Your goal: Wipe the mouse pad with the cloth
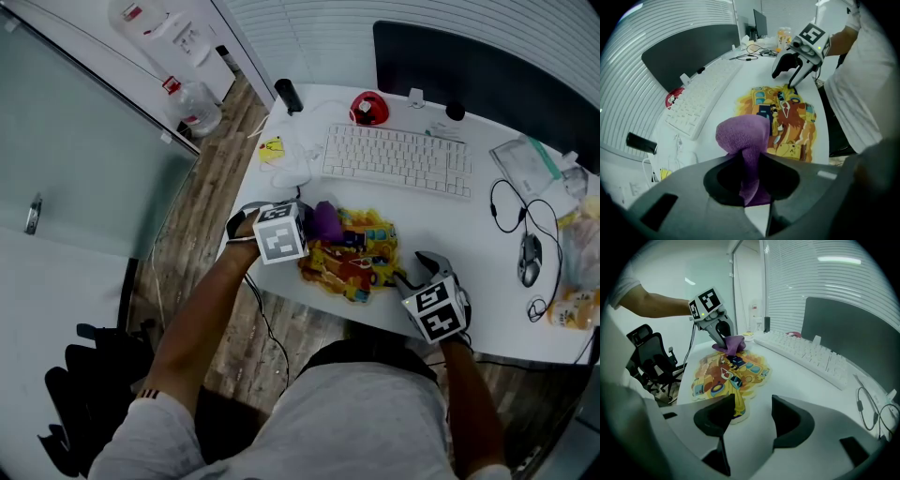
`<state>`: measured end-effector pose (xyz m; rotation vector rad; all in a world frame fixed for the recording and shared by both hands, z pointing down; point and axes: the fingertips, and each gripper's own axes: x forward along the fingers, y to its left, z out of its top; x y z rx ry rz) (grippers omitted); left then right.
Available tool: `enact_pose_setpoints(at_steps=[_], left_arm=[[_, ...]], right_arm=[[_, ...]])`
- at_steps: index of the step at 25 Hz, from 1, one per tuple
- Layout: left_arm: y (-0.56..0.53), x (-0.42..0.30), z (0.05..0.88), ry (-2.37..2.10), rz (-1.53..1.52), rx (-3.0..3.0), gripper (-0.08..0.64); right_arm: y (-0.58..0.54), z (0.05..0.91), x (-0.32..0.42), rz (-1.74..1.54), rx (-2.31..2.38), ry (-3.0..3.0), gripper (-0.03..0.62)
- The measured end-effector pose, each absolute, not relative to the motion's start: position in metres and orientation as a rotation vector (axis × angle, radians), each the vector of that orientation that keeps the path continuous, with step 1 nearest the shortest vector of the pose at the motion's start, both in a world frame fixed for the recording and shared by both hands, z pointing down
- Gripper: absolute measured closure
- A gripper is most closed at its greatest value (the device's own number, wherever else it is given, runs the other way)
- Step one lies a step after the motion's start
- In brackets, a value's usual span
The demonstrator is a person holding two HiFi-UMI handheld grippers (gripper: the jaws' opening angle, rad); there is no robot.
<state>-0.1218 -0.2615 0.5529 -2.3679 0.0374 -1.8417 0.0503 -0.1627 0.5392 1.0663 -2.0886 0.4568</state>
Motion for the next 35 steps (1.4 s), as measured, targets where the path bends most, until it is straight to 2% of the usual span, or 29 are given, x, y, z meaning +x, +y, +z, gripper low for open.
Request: enact_pose_setpoints(at_steps=[7, 14, 23, 35], left_arm=[[-0.261, -0.148, 0.546, 0.131, -1.876, -2.377, 0.476], [-0.248, -0.138, 0.52, 0.171, -1.805, -2.395, 0.476], [-0.209, -0.079, 0.501, 0.065, -1.699, -2.415, 0.476], [-0.167, 0.011, 0.52, -0.152, -1.702, -2.419, 0.476]], right_arm=[[-0.163, 0.539, 0.05, 0.441, 1.061, -2.079, 0.383], [-0.163, 0.538, 0.049, 0.429, 1.051, -2.078, 0.383], [-0.161, 0.529, 0.055, 0.396, 1.041, -2.099, 0.382], [-0.145, 0.524, 0.066, 0.395, 0.997, -2.131, 0.382]])
